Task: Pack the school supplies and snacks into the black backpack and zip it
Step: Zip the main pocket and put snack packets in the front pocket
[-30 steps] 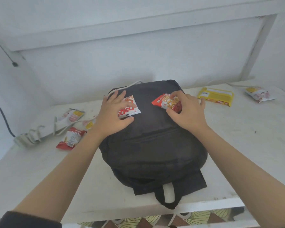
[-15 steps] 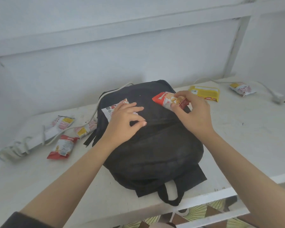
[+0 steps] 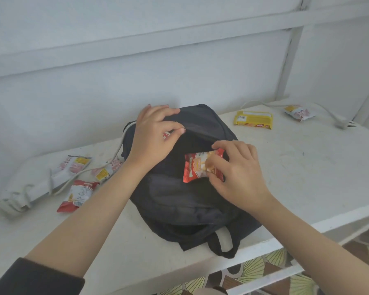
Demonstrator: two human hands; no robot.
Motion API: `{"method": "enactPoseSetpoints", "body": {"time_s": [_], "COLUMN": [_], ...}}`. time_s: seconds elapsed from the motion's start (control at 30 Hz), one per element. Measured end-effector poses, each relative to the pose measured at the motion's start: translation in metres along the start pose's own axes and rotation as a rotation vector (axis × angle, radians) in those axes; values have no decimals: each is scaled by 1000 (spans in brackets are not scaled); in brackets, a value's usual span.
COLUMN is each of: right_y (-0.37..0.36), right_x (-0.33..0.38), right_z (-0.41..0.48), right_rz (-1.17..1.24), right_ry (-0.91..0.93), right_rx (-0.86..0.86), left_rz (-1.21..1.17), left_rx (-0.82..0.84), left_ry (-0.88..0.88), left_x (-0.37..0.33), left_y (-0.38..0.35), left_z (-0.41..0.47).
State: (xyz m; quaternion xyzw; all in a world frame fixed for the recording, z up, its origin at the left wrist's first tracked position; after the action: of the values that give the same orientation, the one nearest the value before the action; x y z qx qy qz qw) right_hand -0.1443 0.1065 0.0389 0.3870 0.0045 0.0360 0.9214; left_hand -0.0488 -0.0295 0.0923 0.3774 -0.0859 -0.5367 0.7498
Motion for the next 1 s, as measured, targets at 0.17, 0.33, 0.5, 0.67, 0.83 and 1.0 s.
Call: {"method": "enactPoseSetpoints", "body": {"time_s": [0.17,0.33,0.5,0.67,0.83,1.0], "right_y": [-16,-46,-66,-67,-77,-89], "right_x": [31,40,26,43,43,22], "right_z": [-2,-17,-2,5,7,22], "right_rz": [-35,-86,-87,-118,-49,-96], "right_ry": [16,-28,-149,-116,-155,-240], "right_rx": [100,460,546,460,509,506], "left_rz": [-4,-5,-17,44,117,153], "left_rx": [-19,-35,-72,-117,-172,-215], "left_ry": [-30,-63,-128,-271,-410,-456], "left_x": [-1,-1,-5,-8,-15,-18], "left_y": [2,3,6,9,14,16], "left_z": [0,-3,-3,0,-8,-10]}}
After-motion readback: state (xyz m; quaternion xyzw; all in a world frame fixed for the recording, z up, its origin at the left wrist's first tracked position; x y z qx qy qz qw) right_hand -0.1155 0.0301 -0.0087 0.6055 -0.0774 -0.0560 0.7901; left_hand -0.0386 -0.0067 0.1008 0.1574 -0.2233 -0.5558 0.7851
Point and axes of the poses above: each hand's wrist, its own z-axis towards the middle knuckle, its own y-axis out of the back of the hand, x = y × z, the point moved 8 cm from there along z, towards the middle knuckle, and after that the axes turned 6 degrees about y, right-handed, at the moved point
